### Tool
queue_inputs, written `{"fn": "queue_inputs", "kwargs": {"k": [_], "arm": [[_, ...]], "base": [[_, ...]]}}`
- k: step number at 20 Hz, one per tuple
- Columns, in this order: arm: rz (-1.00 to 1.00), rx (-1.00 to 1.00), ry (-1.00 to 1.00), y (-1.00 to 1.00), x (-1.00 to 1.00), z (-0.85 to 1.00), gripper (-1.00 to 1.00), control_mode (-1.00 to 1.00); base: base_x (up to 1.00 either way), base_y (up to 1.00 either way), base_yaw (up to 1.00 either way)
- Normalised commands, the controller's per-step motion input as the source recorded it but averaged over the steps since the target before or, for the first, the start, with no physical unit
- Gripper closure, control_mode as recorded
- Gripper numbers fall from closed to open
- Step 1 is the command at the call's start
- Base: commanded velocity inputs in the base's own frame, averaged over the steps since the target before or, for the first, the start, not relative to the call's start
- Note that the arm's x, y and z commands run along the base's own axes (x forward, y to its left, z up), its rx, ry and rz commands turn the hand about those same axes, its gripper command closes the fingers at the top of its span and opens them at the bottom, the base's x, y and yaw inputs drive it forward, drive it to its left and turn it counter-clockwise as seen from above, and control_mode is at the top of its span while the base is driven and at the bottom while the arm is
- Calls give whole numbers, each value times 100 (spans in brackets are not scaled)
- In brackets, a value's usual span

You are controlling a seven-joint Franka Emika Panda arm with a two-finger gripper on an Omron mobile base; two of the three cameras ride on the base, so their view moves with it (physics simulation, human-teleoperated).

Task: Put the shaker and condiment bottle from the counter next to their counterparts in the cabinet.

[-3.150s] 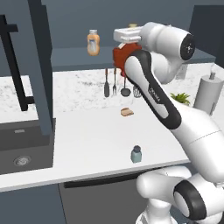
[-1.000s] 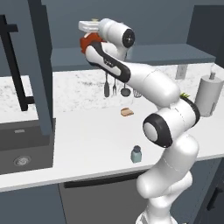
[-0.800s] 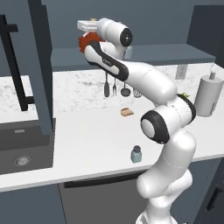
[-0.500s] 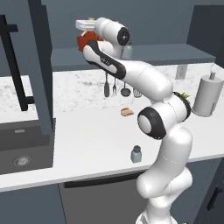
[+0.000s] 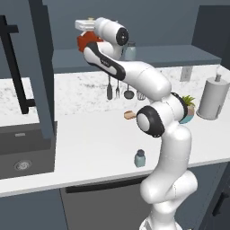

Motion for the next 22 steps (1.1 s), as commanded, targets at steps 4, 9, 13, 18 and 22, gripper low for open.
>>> {"fn": "queue_inputs", "kwargs": {"k": [4, 9, 13, 18, 22], "arm": [[0, -5, -1, 0, 7, -20, 100, -100], [0, -9, 0, 0, 0, -4, -100, -100], [0, -5, 0, 0, 0, 0, -100, -100], [0, -4, 0, 0, 0, 0, -100, -100], [0, -2, -1, 0, -6, 0, -100, -100]], "base": [[0, 0, 0], [0, 0, 0], [0, 0, 0], [0, 0, 0], [0, 0, 0]]}}
